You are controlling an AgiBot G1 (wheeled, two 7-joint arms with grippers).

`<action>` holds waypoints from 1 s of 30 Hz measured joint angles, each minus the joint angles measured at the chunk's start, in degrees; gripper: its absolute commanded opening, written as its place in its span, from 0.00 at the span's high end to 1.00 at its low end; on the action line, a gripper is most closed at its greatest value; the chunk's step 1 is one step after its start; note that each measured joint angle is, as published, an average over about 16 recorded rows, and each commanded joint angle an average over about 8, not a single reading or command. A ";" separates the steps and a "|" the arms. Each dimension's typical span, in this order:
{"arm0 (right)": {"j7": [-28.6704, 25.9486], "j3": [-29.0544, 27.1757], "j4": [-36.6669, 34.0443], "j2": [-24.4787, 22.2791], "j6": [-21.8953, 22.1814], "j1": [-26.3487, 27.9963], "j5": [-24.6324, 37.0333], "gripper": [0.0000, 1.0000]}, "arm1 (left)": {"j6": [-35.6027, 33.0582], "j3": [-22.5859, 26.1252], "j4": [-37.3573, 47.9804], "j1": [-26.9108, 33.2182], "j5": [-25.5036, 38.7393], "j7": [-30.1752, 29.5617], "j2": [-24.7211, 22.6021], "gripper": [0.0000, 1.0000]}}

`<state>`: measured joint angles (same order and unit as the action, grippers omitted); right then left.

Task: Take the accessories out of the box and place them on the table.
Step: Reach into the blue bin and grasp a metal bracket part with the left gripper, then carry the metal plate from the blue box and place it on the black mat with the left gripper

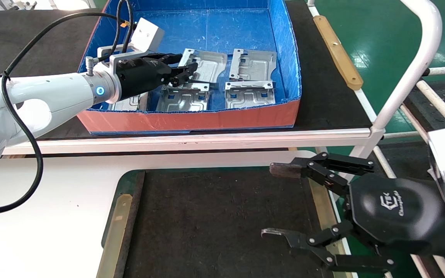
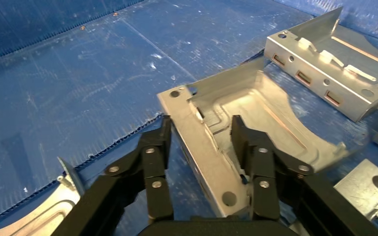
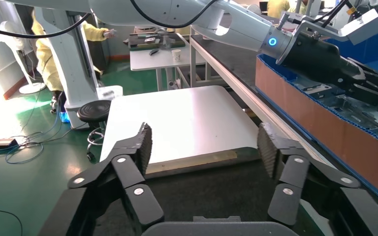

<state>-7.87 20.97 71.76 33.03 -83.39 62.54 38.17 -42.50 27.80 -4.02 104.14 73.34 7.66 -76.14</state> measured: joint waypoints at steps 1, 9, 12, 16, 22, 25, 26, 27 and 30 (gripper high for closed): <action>0.00 0.00 0.00 0.00 0.00 0.00 0.00 1.00 | 0.00 0.00 -0.01 0.00 0.00 0.00 0.00 1.00; 0.00 0.00 0.00 0.00 0.00 0.00 0.00 1.00 | -0.04 -0.03 -0.05 -0.03 -0.04 0.01 0.03 1.00; 0.00 0.00 0.00 0.00 0.00 0.00 0.00 1.00 | -0.03 -0.05 -0.08 -0.01 -0.08 -0.03 0.08 1.00; 0.00 0.00 0.00 0.00 0.00 0.00 0.00 1.00 | 0.21 -0.12 -0.15 0.11 -0.18 -0.19 0.19 1.00; 0.00 0.00 0.00 0.00 0.00 0.00 0.00 1.00 | 1.08 -0.30 -0.28 0.52 -0.45 -0.61 0.41 1.00; 0.00 0.00 0.00 0.00 0.00 0.01 0.00 1.00 | 1.42 -0.47 -0.40 0.84 -0.71 -0.91 0.59 1.00; 0.00 0.00 0.00 0.00 0.00 0.01 0.00 1.00 | 1.47 -0.55 -0.47 0.96 -0.82 -1.02 0.67 1.00; 0.00 0.01 0.00 0.00 0.00 0.01 0.00 1.00 | 1.48 -0.63 -0.54 1.09 -0.94 -1.11 0.77 1.00; 0.00 0.01 -0.01 0.00 0.00 0.01 0.00 1.00 | 1.06 -0.94 -0.91 1.47 -1.41 -1.30 1.20 1.00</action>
<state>-7.86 20.98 71.75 33.03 -83.39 62.55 38.17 -41.44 26.86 -4.92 105.60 71.93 6.36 -74.94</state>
